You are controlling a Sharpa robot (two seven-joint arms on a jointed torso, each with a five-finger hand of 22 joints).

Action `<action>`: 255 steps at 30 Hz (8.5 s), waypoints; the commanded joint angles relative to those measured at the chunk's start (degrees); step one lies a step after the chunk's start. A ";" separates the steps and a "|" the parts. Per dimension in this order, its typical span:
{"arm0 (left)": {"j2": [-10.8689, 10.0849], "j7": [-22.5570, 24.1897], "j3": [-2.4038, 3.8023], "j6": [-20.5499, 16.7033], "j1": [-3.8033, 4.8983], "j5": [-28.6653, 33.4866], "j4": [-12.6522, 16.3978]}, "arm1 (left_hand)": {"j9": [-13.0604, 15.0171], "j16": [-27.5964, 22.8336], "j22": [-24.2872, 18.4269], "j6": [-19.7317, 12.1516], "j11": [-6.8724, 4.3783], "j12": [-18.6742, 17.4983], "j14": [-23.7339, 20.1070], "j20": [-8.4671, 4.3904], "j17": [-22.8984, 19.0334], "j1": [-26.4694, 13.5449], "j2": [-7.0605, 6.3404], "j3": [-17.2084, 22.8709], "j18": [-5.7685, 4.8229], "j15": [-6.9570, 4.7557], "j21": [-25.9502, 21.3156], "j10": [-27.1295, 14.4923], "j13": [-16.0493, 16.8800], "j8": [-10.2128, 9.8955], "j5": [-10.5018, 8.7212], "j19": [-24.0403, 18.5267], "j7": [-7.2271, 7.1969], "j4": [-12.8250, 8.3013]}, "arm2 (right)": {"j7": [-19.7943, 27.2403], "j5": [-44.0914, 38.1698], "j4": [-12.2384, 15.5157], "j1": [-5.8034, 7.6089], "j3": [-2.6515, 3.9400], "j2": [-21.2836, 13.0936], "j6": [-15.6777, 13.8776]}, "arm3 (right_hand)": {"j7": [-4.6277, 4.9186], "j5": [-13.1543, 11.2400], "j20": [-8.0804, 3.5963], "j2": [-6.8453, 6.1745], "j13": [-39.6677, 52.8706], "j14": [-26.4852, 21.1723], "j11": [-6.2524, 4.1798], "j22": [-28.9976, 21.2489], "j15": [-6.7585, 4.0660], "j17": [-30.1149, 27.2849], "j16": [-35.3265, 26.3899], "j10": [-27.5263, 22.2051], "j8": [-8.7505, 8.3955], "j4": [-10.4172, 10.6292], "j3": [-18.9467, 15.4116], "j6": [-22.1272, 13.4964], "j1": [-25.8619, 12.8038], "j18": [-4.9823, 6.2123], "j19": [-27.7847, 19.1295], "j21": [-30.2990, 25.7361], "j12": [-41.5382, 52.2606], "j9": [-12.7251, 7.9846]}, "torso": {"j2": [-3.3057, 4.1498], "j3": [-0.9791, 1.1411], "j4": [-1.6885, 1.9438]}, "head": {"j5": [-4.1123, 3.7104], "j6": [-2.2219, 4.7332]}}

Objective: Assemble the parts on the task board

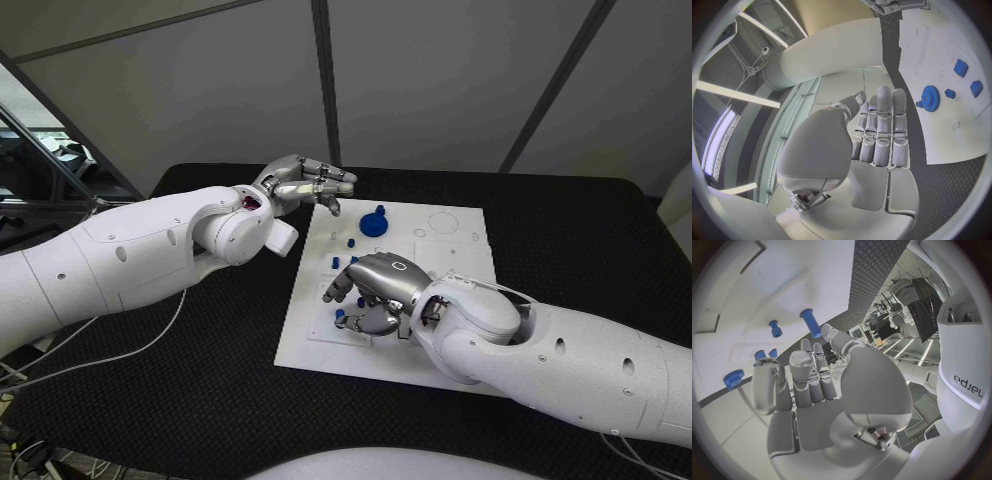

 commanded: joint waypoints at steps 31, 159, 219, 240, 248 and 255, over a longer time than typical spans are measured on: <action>-1.46 0.78 -1.04 -0.43 -0.25 1.94 0.53 | 0.10 -0.40 -0.16 -0.13 0.32 -0.14 0.27 0.29 -0.11 -0.17 0.60 -0.35 -0.29 0.25 -0.49 -0.30 0.14 -0.25 -0.32 0.16 0.30 -0.19 | -19.92 16.60 14.61 -0.76 2.93 -32.63 -7.15 | -3.15 5.01 -4.98 -0.18 78.33 4.89 -6.60 15.10 -5.04 29.33 21.51 21.66 5.18 17.50 -21.84 7.01 -4.03 -2.66 7.07 11.28 79.63 18.61 | -1.03 -0.42 -2.39 | -8.14 2.22; -1.54 0.54 -1.10 -0.34 -0.81 2.23 0.17 | 0.19 -0.87 -0.69 -0.35 0.36 -0.20 0.44 0.45 -0.08 -0.96 0.85 -0.77 -0.27 0.34 -1.31 -0.58 0.36 -0.30 -1.04 0.36 0.31 0.34 | -29.56 10.99 9.79 -5.71 1.98 -13.95 -7.89 | -5.40 -0.56 -6.50 -0.53 79.68 5.02 -8.57 15.10 -6.52 31.62 22.53 21.91 4.18 24.40 -36.90 12.16 -15.12 -2.66 7.07 11.28 79.28 37.15 | -1.03 -0.48 -2.36 | -5.93 1.09; -1.71 0.13 -1.16 0.26 -1.02 2.23 -0.16 | 0.21 -0.96 -0.77 -0.39 0.35 -0.20 0.45 0.44 -0.07 -0.84 0.90 -0.73 -0.25 0.33 -1.44 -0.61 0.40 -0.30 -0.98 0.43 0.31 0.26 | -13.05 17.18 11.88 -5.73 1.99 -18.21 -19.30 | -4.68 1.02 -6.27 5.69 77.78 4.49 -8.01 15.10 -6.13 29.53 20.97 20.90 0.47 20.45 -37.25 10.09 -1.49 -2.66 7.07 11.28 76.22 42.24 | -1.10 -0.43 -2.50 | -6.12 1.16; -2.17 0.50 -1.17 -0.05 -1.22 2.23 0.72 | 0.22 -1.01 -0.82 -0.41 0.38 -0.21 0.44 0.45 -0.07 -0.90 0.93 -0.76 -0.26 0.35 -1.51 -0.64 0.43 -0.30 -0.99 0.46 0.34 0.30 | -17.10 14.12 15.06 -5.78 3.28 -32.89 -7.43 | -2.97 7.35 -4.89 9.51 77.56 4.93 -6.58 15.10 -4.87 31.07 21.57 20.93 -0.12 14.96 -37.64 6.60 4.84 -2.66 7.07 11.28 75.66 30.45 | -1.13 -0.44 -2.90 | -7.83 1.63; -2.27 0.53 -1.17 0.02 -1.39 2.23 0.89 | 0.22 -1.01 -0.82 -0.41 0.38 -0.21 0.44 0.45 -0.07 -0.90 0.93 -0.76 -0.26 0.35 -1.51 -0.64 0.43 -0.30 -0.99 0.46 0.34 0.30 | -23.76 6.10 15.50 -6.53 3.17 -33.43 -5.75 | -3.17 9.05 -4.93 9.13 77.72 4.98 -6.68 15.10 -4.94 31.39 21.73 21.08 0.10 15.43 -39.28 7.88 2.87 -2.66 7.07 11.28 75.81 28.89 | -1.16 -0.53 -2.70 | -8.78 1.62; -2.34 0.56 -1.17 0.10 -1.51 2.23 0.89 | 0.23 -1.05 -0.86 -0.42 0.39 -0.21 0.45 0.47 -0.06 -0.97 0.92 -0.80 -0.26 0.36 -1.58 -0.65 0.45 -0.29 -1.01 0.48 0.33 0.34 | -26.53 3.61 15.10 -7.53 3.15 -32.74 -5.05 | -3.44 9.91 -5.04 9.22 77.99 5.08 -6.88 15.10 -5.09 31.88 22.01 21.24 0.30 15.70 -39.66 8.91 2.35 -2.66 7.07 11.28 76.13 28.57 | -1.10 -0.51 -2.57 | -8.90 1.53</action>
